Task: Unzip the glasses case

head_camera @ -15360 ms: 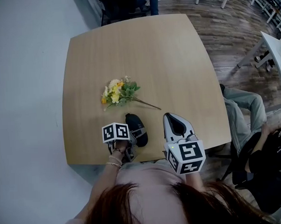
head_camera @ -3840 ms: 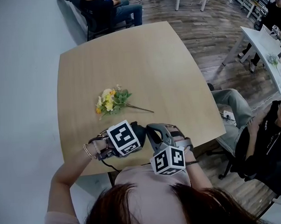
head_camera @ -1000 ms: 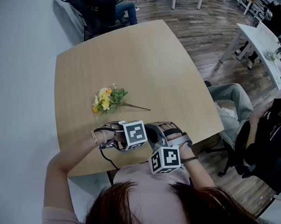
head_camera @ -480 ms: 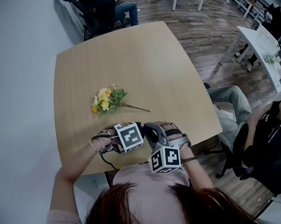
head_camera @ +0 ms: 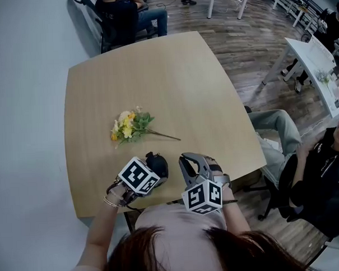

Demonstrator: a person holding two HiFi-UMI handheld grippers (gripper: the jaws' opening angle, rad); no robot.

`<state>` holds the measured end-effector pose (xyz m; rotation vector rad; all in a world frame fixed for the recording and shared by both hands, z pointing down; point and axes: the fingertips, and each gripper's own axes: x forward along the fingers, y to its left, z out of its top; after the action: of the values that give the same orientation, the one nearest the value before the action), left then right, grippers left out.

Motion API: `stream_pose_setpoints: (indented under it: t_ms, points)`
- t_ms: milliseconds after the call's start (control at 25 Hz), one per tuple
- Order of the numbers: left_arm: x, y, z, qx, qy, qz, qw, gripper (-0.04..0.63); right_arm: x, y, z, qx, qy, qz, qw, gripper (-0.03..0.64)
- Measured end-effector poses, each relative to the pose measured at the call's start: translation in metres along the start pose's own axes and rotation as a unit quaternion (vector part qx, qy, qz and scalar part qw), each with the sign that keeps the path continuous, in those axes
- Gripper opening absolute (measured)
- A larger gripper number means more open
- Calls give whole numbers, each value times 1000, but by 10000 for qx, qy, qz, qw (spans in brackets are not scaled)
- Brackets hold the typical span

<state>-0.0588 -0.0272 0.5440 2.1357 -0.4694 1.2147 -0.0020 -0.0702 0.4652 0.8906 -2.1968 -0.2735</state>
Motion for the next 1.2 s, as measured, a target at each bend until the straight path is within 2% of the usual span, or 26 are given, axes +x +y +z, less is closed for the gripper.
stream_pose_setpoints:
  t_ms: [120,160,240,360,440,520,560,600,760,920,1000,1200]
  points:
    - [-22,6,3,-567,-756,254,9952,238,-2,-1,0,380,35,-115,9992,38]
    - [-31,8,3,-766,-1067,334,9908,238,-3,-1,0,521,35,-150,9985,37]
    - [-51,12,6,-1118,-1765,509,9766,238,-6,0,3,815,-3,-247,9964,37]
    - [-85,20,8,-1479,-2805,822,9448,239,-12,-1,13,1228,-131,-466,9912,28]
    - [-110,22,6,-1723,-3489,956,9162,238,-18,3,23,1499,-230,-622,9865,21]
    - [-133,21,1,-1936,-4129,940,8850,239,-25,7,34,1828,-365,-750,9796,18]
    - [-142,19,-2,-1988,-4374,915,8722,239,-28,10,39,2027,-441,-789,9751,18]
    - [-149,16,-7,-1980,-4544,904,8638,238,-31,13,44,2234,-521,-817,9699,17]
    - [-172,9,-19,-1694,-4880,1068,8496,238,-40,22,64,2783,-801,-882,9531,15]
    - [-195,1,-34,-1811,-5377,1087,8162,238,-44,43,76,3159,-907,-738,9416,15]
    - [-205,-2,-39,-1819,-5568,1070,8034,238,-44,50,82,3221,-941,-697,9394,15]
    - [-219,-1,-49,-1865,-5868,1138,7797,238,-45,63,92,3201,-1017,-573,9402,15]
